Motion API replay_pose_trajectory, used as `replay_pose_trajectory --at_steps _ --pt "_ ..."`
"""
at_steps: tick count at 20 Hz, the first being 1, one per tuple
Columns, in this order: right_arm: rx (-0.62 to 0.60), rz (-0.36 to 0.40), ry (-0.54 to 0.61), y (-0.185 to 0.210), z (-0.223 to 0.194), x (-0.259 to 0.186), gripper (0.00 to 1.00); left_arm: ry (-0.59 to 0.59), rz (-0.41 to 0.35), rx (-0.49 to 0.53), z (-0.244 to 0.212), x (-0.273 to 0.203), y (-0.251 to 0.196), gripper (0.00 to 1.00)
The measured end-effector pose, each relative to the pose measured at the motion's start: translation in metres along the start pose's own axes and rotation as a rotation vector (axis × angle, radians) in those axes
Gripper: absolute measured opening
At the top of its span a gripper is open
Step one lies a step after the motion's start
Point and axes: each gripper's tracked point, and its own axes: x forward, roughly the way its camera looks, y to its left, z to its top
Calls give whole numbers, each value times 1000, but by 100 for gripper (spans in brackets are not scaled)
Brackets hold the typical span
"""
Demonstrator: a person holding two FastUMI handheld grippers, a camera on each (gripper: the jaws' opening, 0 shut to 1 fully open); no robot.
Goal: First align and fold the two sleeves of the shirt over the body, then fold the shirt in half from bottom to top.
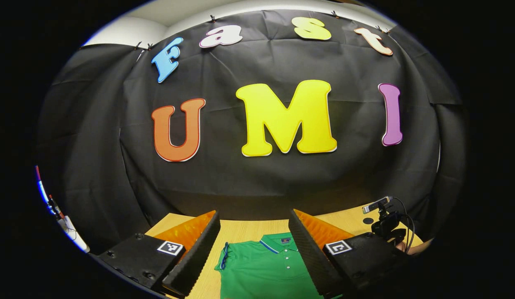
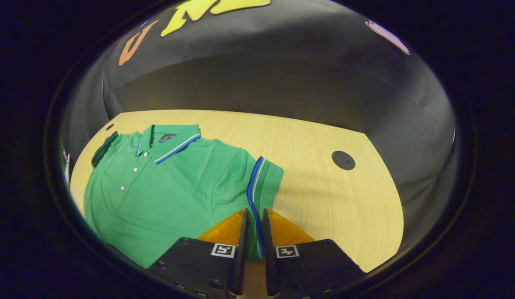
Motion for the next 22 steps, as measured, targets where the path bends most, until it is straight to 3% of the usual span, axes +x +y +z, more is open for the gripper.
replay_pose_trajectory --at_steps 1,2,5,12,22 --pt "26 1 5 -2 -1 1 21 0 -3 1 1 0 0 100" --pt "56 13 10 -1 2 -6 0 1 -5 2 0 0 0 100" --pt "97 19 21 -2 -2 -4 0 0 -9 1 0 -1 3 100" --pt "163 10 -59 2 42 -42 0 -3 3 -26 -1 -7 17 100" --pt "132 99 -57 124 80 -48 0 -3 98 -50 -6 -30 72 100"
